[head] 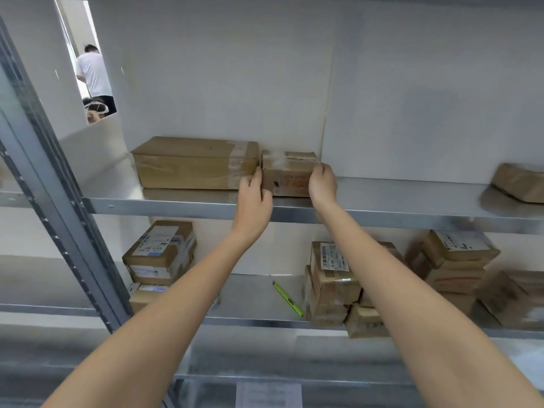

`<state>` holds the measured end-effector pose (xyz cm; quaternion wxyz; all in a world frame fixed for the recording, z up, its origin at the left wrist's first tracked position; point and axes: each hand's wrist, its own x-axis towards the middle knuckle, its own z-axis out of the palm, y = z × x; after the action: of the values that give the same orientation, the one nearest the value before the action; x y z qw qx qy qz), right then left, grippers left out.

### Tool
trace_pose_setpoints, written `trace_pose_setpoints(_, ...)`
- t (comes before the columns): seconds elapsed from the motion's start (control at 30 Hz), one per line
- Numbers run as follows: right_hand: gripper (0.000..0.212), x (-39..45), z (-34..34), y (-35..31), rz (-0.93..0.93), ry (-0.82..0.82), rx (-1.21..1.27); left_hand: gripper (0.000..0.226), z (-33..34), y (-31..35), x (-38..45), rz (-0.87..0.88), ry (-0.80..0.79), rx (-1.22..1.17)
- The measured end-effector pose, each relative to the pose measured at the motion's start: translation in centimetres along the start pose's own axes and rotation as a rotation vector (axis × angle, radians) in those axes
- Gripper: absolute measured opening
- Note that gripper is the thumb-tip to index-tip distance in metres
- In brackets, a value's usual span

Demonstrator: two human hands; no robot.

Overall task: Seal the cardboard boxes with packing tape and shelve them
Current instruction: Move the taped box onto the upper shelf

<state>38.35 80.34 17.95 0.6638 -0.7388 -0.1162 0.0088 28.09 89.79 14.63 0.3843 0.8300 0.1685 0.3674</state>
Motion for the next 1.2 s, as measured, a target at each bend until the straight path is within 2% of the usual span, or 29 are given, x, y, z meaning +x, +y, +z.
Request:
trace_pose_setpoints(0.27,0.043,0.4,0.7,0.0,0.013,0.018,-0.007,0.049,0.1,-1.1,0.3,0.022,-0.018,-0.037)
trace_pose_setpoints(0.33,0.047,0.0,0.6,-0.1,-0.017,0.083,0.031,0.046,-0.5,-0.9,-0.1,0.014,0.026,-0.122)
trace_pose_setpoints(0.4,0.047,-1.9,0.5,0.5,-0.192,0.230,0.052,0.040,-1.8,-1.2,-1.4,-0.017,0.123,-0.262)
trace_pose_setpoints(0.47,0.041,-5.0,0.6,1.8,-0.492,0.364,-0.007,0.032,-3.3,-2.8,-3.5,-0.019,0.246,-0.343)
trace_pose_setpoints(0.5,0.038,-6.3,1.0,3.1,-0.620,0.369,-0.037,0.029,-4.0,-4.3,-4.7,-0.027,0.301,-0.339)
trace_pose_setpoints(0.57,0.035,-8.4,2.6,5.7,-0.767,0.256,-0.083,0.025,-5.5,-8.0,-6.6,-0.106,0.407,-0.301)
trace_pose_setpoints(0.6,0.035,-9.2,3.8,7.0,-0.776,0.170,-0.103,0.024,-6.3,-9.9,-7.3,-0.173,0.465,-0.282)
trace_pose_setpoints(0.7,0.038,-11.0,8.2,9.8,-0.659,-0.104,-0.160,0.024,-8.9,-14.1,-8.3,-0.316,0.562,-0.179)
trace_pose_setpoints(0.8,0.040,-12.6,12.7,11.4,-0.538,-0.294,-0.244,0.029,-11.1,-16.8,-8.4,-0.371,0.470,-0.058)
trace_pose_setpoints(0.93,0.039,-14.3,17.9,11.5,-0.526,-0.444,-0.316,0.045,-13.3,-20.6,-7.4,-0.480,0.310,0.054)
trace_pose_setpoints(1.1,0.053,-14.8,22.7,12.6,-0.277,-0.695,-0.423,0.049,-14.8,-24.1,-6.1,-0.557,0.098,0.126)
trace_pose_setpoints(1.2,0.058,-14.8,24.6,13.5,-0.105,-0.745,-0.397,0.050,-14.7,-24.6,-5.2,-0.620,0.010,0.125)
